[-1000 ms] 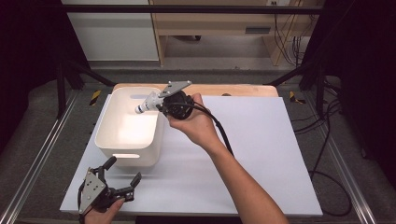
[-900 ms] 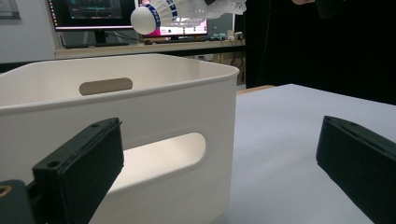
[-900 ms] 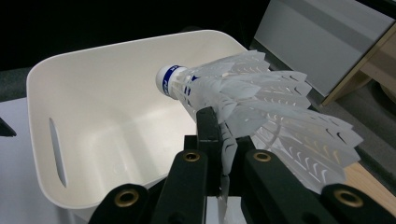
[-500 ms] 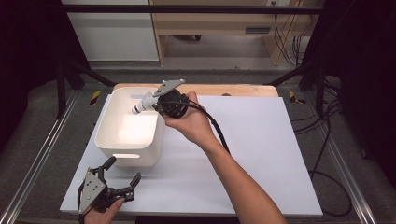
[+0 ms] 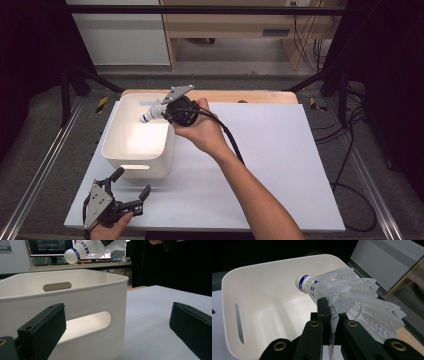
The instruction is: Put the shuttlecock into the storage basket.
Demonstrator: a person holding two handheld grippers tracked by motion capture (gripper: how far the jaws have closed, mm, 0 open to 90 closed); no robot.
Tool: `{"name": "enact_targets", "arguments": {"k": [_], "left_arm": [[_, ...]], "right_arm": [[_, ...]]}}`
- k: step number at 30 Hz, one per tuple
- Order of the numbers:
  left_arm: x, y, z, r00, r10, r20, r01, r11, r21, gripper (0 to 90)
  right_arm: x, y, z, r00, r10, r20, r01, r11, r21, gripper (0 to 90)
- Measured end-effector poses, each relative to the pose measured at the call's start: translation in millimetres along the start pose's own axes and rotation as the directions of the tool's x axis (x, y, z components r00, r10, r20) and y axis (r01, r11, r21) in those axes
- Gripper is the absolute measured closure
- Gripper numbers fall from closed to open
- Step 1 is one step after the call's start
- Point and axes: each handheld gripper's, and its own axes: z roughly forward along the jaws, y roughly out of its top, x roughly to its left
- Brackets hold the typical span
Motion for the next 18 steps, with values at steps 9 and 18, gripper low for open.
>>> {"name": "enact_targets", "arguments": {"k": [9,18], "left_arm": [[-0.2,0.2,-0.1,1.0,-0.001,-0.001,0.001,1.0,-0.001,0.8],[0.0,0.4,-0.4,1.0,-0.003,-0.001,0.003,1.0,-0.004,0.8]], "right_arm": [[3.2,2.6,6.5,0.9999,-0.011,-0.003,0.011,1.0,0.012,89.2],[5.5,3.7,13.7,0.9998,-0.021,-0.008,0.021,0.999,0.024,89.2]]}}
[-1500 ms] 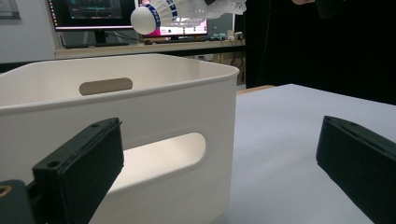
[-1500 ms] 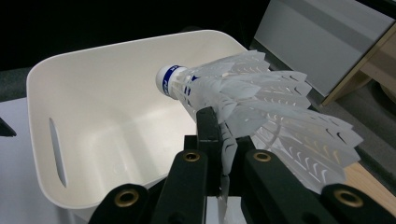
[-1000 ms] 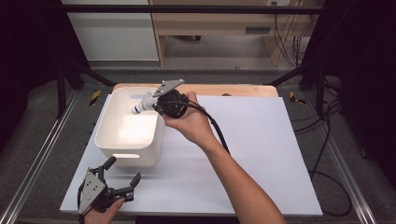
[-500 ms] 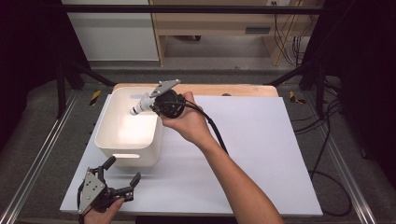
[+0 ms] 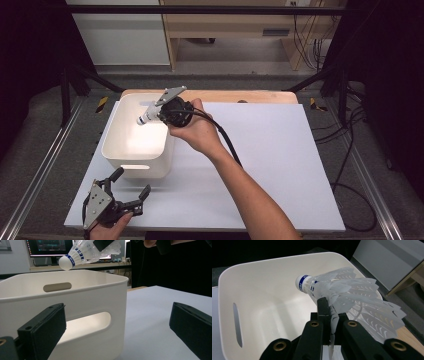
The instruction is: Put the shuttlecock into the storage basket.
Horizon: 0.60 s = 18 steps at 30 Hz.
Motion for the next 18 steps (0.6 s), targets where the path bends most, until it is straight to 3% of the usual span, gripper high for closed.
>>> {"name": "enact_targets", "arguments": {"k": [18], "left_arm": [[0.2,-0.1,0.0,1.0,-0.001,0.0,0.001,1.0,0.0,0.8]], "right_arm": [[1.9,0.6,13.3,0.9998,-0.018,-0.004,0.018,1.0,0.026,89.2]]}}
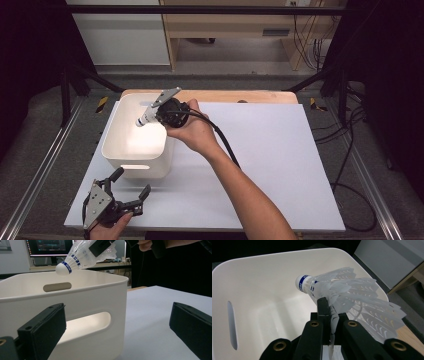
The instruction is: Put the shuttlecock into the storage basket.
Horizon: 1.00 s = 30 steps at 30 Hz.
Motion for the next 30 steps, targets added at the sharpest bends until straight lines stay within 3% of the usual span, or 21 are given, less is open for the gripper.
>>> {"name": "enact_targets", "arguments": {"k": [30], "left_arm": [[0.4,0.2,-0.4,1.0,-0.004,0.003,0.004,1.0,-0.002,0.8]], "right_arm": [[4.0,5.2,32.0,0.9993,-0.027,-0.024,0.029,0.998,0.055,89.2]]}}
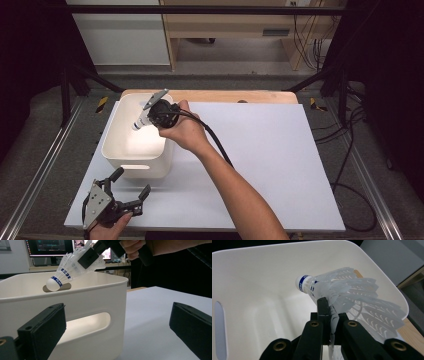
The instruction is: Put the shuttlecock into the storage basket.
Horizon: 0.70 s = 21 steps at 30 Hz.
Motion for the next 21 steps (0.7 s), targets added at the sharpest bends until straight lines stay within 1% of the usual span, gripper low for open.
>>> {"name": "enact_targets", "arguments": {"k": [19,21], "left_arm": [[-0.5,0.2,0.4,1.0,0.001,0.003,-0.001,1.0,-0.001,0.8],[-0.8,0.2,0.4,1.0,0.001,0.004,-0.001,1.0,0.0,0.8]], "right_arm": [[4.5,2.6,5.8,0.9999,-0.007,-0.01,0.007,1.0,0.008,89.1],[4.0,2.6,6.5,0.9999,-0.003,-0.014,0.003,1.0,0.004,89.1]]}}
